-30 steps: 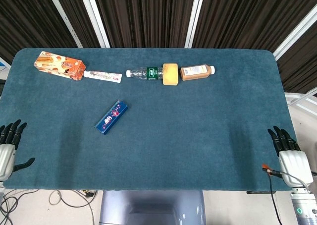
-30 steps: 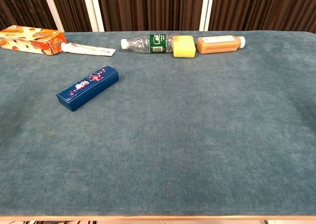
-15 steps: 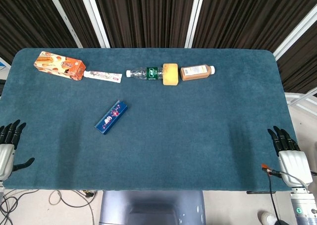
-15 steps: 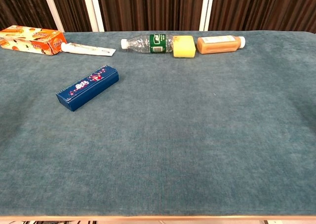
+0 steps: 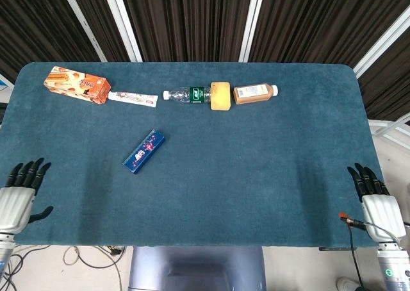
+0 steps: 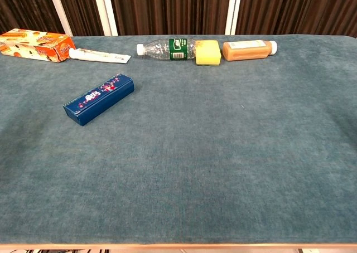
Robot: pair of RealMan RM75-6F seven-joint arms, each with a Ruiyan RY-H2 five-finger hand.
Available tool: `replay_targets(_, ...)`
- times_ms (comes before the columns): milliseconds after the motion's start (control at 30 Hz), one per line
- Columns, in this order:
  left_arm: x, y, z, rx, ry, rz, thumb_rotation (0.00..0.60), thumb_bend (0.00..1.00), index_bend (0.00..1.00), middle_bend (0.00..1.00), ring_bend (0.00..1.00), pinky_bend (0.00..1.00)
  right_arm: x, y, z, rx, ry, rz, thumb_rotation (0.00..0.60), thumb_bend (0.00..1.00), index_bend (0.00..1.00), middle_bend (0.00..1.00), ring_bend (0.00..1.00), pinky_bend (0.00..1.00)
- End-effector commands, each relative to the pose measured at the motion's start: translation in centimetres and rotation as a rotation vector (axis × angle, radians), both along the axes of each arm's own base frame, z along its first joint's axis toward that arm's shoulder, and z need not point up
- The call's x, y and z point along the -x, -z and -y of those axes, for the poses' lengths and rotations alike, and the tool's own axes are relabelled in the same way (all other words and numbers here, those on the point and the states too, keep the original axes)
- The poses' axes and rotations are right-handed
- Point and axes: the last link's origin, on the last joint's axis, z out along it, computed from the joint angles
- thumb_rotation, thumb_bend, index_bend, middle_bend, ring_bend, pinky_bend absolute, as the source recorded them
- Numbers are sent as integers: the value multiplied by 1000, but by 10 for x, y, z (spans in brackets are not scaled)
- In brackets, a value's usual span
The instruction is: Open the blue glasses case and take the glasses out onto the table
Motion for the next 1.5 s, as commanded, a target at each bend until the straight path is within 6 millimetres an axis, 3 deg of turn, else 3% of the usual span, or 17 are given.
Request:
replay_targets(33,-20,12,-17,107,67,-66,600,255,0,0,0,0,0,0,0,-2,0,1,600,186,0,0,0,213)
replay_targets(467,-97,62,-79,339,255,-182,600,324,0,0,0,0,1,0,1,-14,14,15,600,191,0,0,0,213)
replay_targets(667,-118,79,-91,416,310,-265,600,324,0,0,0,0,1,-1,1,-24,17,22,600,193,0,0,0,213)
replay_targets(1167,-122,115,-101,519,305,-385,600,333,0,7,0,0,1,-1,1,-33,19,33,600,200,0,0,0,213)
replay_targets(1500,-112,121,-105,529,267,-420,600,344,0,41,0,0,0,-1,0,-33,8,42,600,202,0,0,0,213)
